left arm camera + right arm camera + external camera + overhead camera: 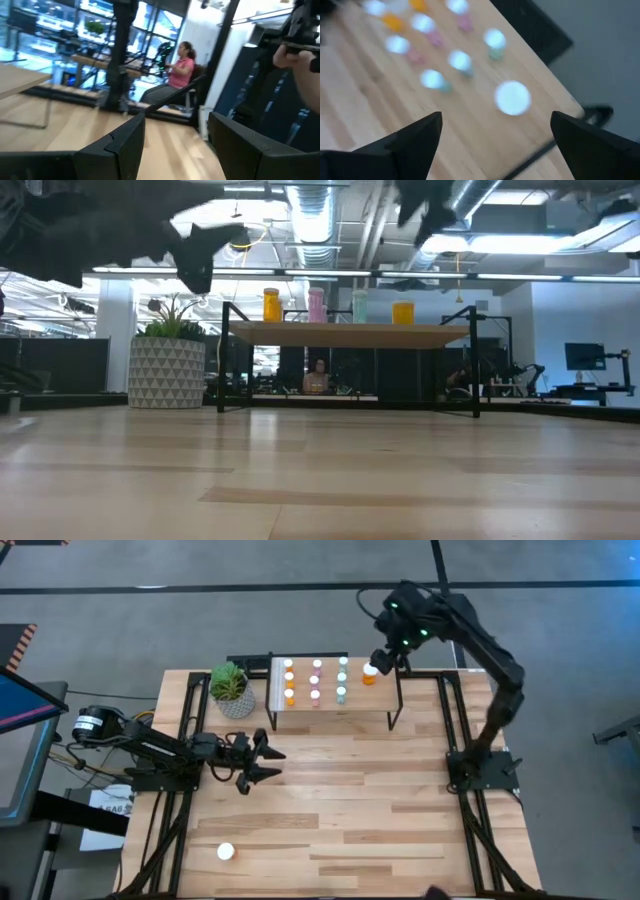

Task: Pick and place medicine bottles onto shelf by color
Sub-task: Put the big orange pill bottle on the shelf aligned with the other big orange pill bottle

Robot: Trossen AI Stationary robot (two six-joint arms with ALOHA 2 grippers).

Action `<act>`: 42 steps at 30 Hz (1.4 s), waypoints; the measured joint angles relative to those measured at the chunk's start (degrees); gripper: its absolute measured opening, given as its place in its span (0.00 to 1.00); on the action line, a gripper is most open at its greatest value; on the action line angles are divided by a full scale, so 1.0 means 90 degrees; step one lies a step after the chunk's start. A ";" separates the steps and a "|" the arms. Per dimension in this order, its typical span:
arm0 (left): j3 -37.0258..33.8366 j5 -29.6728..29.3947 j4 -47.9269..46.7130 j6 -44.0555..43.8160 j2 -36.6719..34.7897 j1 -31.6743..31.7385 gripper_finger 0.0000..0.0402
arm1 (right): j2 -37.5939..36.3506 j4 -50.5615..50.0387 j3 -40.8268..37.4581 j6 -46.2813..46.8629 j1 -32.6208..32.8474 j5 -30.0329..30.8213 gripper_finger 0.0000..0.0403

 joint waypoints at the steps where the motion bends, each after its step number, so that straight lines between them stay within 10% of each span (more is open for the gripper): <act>1: 0.0054 0.0026 -0.0004 0.0014 0.0000 -0.0065 0.52 | -0.0172 0.0160 -0.0061 0.0020 0.0185 0.0008 0.98; 23: 0.2362 -0.2534 -0.4034 0.0897 0.0000 -0.2963 0.52 | -0.2384 0.4080 -0.4390 0.1682 0.5296 0.2671 0.98; 42: 0.2891 -0.4929 -0.5967 -0.0371 -0.0016 -0.5176 0.52 | -0.1960 0.6333 -0.5329 0.1793 0.6456 0.3228 0.97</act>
